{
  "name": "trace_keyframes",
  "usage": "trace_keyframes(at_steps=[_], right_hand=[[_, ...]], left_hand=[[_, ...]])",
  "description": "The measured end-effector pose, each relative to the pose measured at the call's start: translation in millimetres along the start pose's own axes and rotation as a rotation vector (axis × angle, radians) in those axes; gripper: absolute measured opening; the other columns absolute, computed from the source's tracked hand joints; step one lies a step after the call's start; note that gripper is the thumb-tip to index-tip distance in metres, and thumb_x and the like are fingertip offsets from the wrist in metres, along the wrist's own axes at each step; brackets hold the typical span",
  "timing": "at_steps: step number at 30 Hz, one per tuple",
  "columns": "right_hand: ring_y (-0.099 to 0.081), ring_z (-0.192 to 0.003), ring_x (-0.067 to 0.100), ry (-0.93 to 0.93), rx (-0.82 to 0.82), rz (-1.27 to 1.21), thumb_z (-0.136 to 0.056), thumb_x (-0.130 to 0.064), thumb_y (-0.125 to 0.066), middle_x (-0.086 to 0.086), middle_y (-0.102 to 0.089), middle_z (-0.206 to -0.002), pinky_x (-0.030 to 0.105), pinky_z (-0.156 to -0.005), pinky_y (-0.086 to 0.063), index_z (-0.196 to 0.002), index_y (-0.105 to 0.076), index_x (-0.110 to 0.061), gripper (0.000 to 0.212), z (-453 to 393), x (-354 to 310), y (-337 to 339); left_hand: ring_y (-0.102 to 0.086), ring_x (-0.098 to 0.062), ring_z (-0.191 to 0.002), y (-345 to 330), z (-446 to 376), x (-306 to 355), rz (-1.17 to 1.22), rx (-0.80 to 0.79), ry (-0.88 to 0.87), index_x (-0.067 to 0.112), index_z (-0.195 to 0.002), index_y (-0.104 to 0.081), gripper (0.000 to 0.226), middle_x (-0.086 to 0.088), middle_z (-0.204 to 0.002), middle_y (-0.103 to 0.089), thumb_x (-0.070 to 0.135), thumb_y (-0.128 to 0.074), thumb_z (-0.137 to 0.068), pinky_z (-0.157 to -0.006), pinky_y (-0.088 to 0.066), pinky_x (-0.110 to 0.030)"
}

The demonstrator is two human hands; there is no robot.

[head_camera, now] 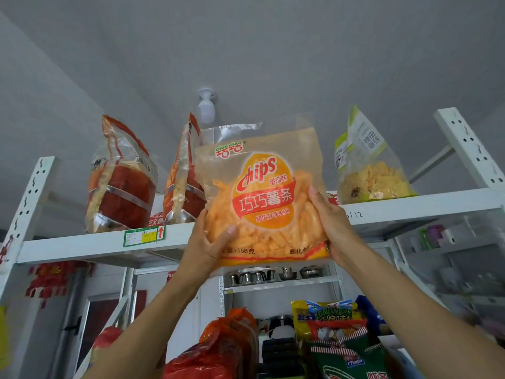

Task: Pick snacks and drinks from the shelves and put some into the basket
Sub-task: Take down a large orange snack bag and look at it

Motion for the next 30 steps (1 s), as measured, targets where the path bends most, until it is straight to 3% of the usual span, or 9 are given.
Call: trace_keyframes(at_steps=[6, 10, 13, 17, 20, 22, 25, 28, 30], right_hand=[[-0.072, -0.096, 0.018, 0.024, -0.046, 0.023, -0.068, -0.073, -0.057, 0.0, -0.076, -0.103, 0.042, -0.091, -0.056, -0.112, -0.07, -0.023, 0.068, -3.7, -2.1, -4.1], [-0.066, -0.111, 0.013, 0.108, -0.291, -0.117, -0.078, -0.063, -0.048, -0.002, -0.07, -0.121, 0.032, -0.091, -0.055, -0.129, -0.057, -0.023, 0.066, 6.3, -11.6, -18.2], [-0.068, -0.109, 0.019, 0.101, -0.356, -0.138, -0.068, -0.053, -0.072, 0.003, -0.071, -0.118, 0.035, -0.092, -0.056, -0.131, -0.057, -0.017, 0.074, 5.2, -12.8, -23.0], [-0.068, -0.106, 0.015, 0.228, -0.035, -0.074, -0.068, -0.05, -0.078, -0.004, -0.073, -0.111, 0.039, -0.099, -0.051, -0.122, -0.063, -0.024, 0.061, -17.2, -24.3, -6.0], [-0.06, -0.109, 0.004, 0.398, 0.182, -0.015, -0.074, -0.051, -0.077, -0.015, -0.065, -0.117, 0.021, -0.091, -0.048, -0.127, -0.057, -0.028, 0.06, -25.1, -43.4, -4.8], [-0.055, -0.109, 0.004, 0.484, 0.313, 0.054, -0.079, -0.048, -0.076, -0.017, -0.058, -0.118, 0.016, -0.084, -0.044, -0.133, -0.05, -0.025, 0.064, -30.8, -52.9, -8.1], [-0.054, -0.12, 0.016, 0.53, 0.466, 0.223, -0.079, -0.052, -0.073, -0.005, -0.056, -0.132, 0.035, -0.093, -0.048, -0.14, -0.042, -0.026, 0.073, -49.2, -54.1, -16.0], [-0.049, -0.125, 0.025, 0.491, 0.479, 0.455, -0.081, -0.051, -0.071, 0.005, -0.052, -0.137, 0.039, -0.096, -0.044, -0.143, -0.039, -0.021, 0.075, -71.2, -48.8, -30.8], [-0.048, -0.125, 0.028, 0.434, 0.407, 0.63, -0.088, -0.051, -0.063, 0.01, -0.05, -0.137, 0.038, -0.095, -0.042, -0.144, -0.038, -0.019, 0.069, -84.4, -40.2, -42.3]], left_hand=[[-0.066, -0.013, -0.105, 10.6, -9.4, 5.5, 0.003, 0.151, -0.088, 0.039, -0.139, -0.038, 0.077, 0.01, -0.126, -0.057, 0.048, -0.074, -0.07, -0.062, -0.056, -0.016], [-0.069, -0.014, -0.103, 22.2, -21.2, 9.8, 0.063, 0.226, -0.152, 0.033, -0.136, -0.047, 0.072, 0.007, -0.124, -0.064, 0.046, -0.079, -0.073, -0.067, -0.059, -0.022], [-0.068, -0.017, -0.107, 26.4, -39.2, 14.4, 0.033, 0.234, -0.163, 0.035, -0.14, -0.042, 0.085, 0.006, -0.13, -0.06, 0.059, -0.081, -0.068, -0.073, -0.061, -0.029], [-0.06, -0.02, -0.117, 23.2, -69.4, 27.0, -0.154, 0.3, -0.192, 0.034, -0.14, -0.035, 0.092, 0.004, -0.136, -0.053, 0.073, -0.072, -0.066, -0.089, -0.058, -0.045], [-0.051, -0.028, -0.126, 13.4, -88.3, 41.8, -0.328, 0.397, -0.213, 0.034, -0.143, -0.033, 0.086, -0.004, -0.142, -0.047, 0.067, -0.067, -0.071, -0.099, -0.05, -0.054], [-0.041, -0.026, -0.136, -6.8, -95.1, 52.1, -0.34, 0.343, -0.28, 0.036, -0.146, -0.031, 0.072, -0.002, -0.151, -0.037, 0.053, -0.066, -0.085, -0.107, -0.042, -0.053], [-0.045, -0.02, -0.13, -44.0, -105.8, 51.3, -0.353, 0.142, -0.339, 0.043, -0.148, -0.029, 0.06, 0.002, -0.147, -0.039, 0.053, -0.054, -0.094, -0.106, -0.044, -0.049], [-0.046, -0.023, -0.134, -72.0, -120.1, 34.0, -0.404, -0.04, -0.269, 0.05, -0.148, -0.021, 0.07, 0.002, -0.151, -0.041, 0.071, -0.044, -0.086, -0.106, -0.044, -0.051], [-0.043, -0.028, -0.136, -78.0, -130.0, 17.7, -0.443, -0.075, -0.168, 0.046, -0.151, -0.016, 0.07, -0.003, -0.155, -0.037, 0.071, -0.038, -0.089, -0.111, -0.039, -0.05]])
Point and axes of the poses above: each hand's wrist, its own z-axis away from the middle knuckle, its own y-axis out of the back of the hand, x = y × z, the point moved 9 cm from there along -z, towards the middle knuckle
